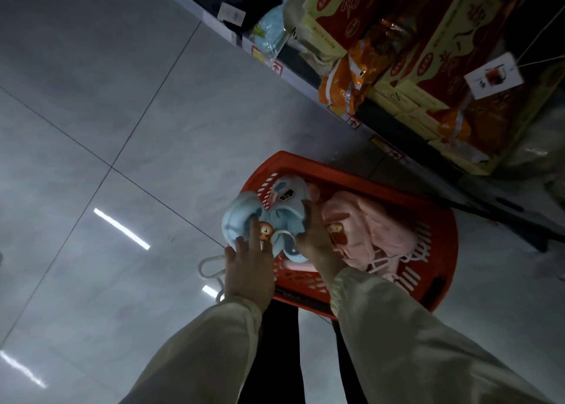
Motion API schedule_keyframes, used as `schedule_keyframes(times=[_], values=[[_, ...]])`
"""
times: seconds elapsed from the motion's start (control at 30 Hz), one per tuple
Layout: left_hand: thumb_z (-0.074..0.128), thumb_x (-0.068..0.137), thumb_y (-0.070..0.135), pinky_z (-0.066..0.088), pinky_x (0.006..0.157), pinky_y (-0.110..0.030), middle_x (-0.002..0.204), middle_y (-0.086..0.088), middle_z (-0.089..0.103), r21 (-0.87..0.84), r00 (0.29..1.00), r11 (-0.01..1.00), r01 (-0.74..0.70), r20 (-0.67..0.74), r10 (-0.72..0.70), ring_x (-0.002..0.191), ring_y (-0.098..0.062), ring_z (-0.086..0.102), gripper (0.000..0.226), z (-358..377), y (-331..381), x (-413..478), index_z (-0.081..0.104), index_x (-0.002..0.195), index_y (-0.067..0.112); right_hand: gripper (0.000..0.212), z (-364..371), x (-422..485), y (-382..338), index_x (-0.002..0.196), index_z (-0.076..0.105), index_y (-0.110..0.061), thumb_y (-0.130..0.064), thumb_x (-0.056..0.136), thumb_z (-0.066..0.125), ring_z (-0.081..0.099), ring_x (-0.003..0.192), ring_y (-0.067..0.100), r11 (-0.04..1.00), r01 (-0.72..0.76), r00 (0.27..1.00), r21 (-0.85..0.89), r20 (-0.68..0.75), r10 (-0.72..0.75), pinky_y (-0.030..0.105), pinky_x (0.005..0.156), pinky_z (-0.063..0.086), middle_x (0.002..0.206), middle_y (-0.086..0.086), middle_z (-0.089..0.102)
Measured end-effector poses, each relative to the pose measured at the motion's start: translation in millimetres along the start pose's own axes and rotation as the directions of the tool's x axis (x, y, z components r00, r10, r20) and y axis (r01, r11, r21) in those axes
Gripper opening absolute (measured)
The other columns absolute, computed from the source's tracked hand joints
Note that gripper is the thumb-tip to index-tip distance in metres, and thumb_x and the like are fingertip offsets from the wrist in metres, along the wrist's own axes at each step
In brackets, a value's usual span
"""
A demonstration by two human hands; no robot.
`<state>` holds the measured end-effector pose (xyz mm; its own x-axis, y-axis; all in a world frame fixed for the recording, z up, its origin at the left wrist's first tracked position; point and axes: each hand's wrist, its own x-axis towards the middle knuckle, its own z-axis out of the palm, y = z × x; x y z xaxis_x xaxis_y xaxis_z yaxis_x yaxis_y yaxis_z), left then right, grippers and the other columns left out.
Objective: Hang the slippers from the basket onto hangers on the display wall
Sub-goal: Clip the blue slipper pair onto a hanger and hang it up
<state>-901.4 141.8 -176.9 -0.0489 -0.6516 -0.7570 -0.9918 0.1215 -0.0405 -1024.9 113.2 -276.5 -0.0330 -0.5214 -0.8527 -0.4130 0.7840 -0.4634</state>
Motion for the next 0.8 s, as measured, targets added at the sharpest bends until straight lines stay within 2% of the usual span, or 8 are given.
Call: schedule_keyframes(times=[0.07,0.23,0.37,0.47,0.53,0.6,0.67,0.8], values=[[0.057,0.094,0.02,0.038,0.109,-0.047,0.165,-0.01,0.004,-0.1,1.0,0.995,-0.01,0.022,0.012,0.136,-0.033,0.041,0.063,-4,-5,9,0.032,0.153,0.02,0.09,-9,-1,1,0.149,0.03,-0.029,0.014,0.079,0.064,0.051,0.125,0.023,1.0,0.014,0.999,-0.015,0.039,-0.013,0.035,0.099,0.049,0.141,0.003,0.045],[0.071,0.088,0.031,0.049,0.102,-0.045,0.155,-0.011,0.026,-0.251,0.995,0.967,-0.033,0.078,0.054,0.123,-0.033,0.057,0.066,-14,-17,30,0.041,0.145,0.014,0.083,-22,-10,2,0.145,0.034,-0.023,0.026,0.077,0.039,0.046,0.118,0.011,0.994,0.026,0.999,0.104,0.044,-0.03,0.007,0.078,0.042,0.135,-0.003,0.042],[0.079,0.079,0.023,0.054,0.094,-0.041,0.136,-0.01,0.044,-0.283,0.998,0.958,-0.044,-0.053,0.03,0.113,-0.031,0.058,0.07,-15,-20,16,0.043,0.137,0.011,0.084,-31,-26,4,0.138,0.039,-0.023,0.029,0.072,0.031,0.057,0.103,0.011,0.971,0.005,1.0,0.238,0.007,-0.007,0.013,0.066,0.049,0.115,-0.011,0.05],[0.087,0.064,0.022,0.056,0.082,-0.041,0.124,-0.011,0.053,-0.267,0.991,0.961,-0.067,-0.128,0.034,0.106,-0.032,0.059,0.078,-23,-20,-3,0.046,0.13,0.009,0.083,-39,-55,6,0.132,0.041,-0.022,0.028,0.067,0.031,0.056,0.109,0.012,0.955,0.042,0.999,0.293,-0.014,-0.04,0.017,0.081,0.054,0.12,-0.006,0.049],[0.092,0.055,0.027,0.054,0.076,-0.043,0.115,-0.012,0.058,-0.268,0.991,0.962,-0.053,-0.134,0.017,0.099,-0.034,0.061,0.082,-33,-18,-16,0.049,0.123,0.01,0.084,-41,-74,14,0.128,0.044,-0.031,0.016,0.059,0.036,0.055,0.121,0.023,0.943,0.103,0.995,0.318,-0.042,-0.094,0.034,0.096,0.054,0.131,0.011,0.05],[0.093,0.053,0.037,0.052,0.08,-0.044,0.116,-0.011,0.059,-0.275,0.992,0.96,-0.045,-0.123,0.012,0.1,-0.034,0.061,0.088,-51,-15,-33,0.049,0.124,0.01,0.086,-49,-96,12,0.124,0.045,-0.037,0.013,0.055,0.036,0.055,0.123,0.026,0.936,0.138,0.99,0.324,-0.031,-0.135,0.048,0.101,0.05,0.133,0.013,0.05],[0.09,0.059,0.045,0.049,0.088,-0.043,0.126,-0.01,0.055,-0.254,0.993,0.966,-0.053,-0.117,0.024,0.11,-0.032,0.057,0.096,-68,-11,-49,0.04,0.135,0.013,0.087,-60,-121,0,0.124,0.044,-0.034,0.023,0.06,0.033,0.058,0.118,0.019,0.934,0.115,0.993,0.338,-0.04,-0.107,0.045,0.099,0.053,0.13,0.009,0.052],[0.075,0.077,0.042,0.042,0.1,-0.044,0.137,-0.01,0.041,-0.197,0.994,0.978,-0.074,-0.089,0.057,0.123,-0.033,0.048,0.116,-116,-6,-88,-0.01,0.155,0.037,0.087,-86,-174,-27,0.126,0.043,-0.029,0.032,0.064,0.03,0.061,0.113,0.019,0.928,0.124,0.992,0.35,-0.036,-0.119,0.042,0.094,0.055,0.129,0.007,0.054]])
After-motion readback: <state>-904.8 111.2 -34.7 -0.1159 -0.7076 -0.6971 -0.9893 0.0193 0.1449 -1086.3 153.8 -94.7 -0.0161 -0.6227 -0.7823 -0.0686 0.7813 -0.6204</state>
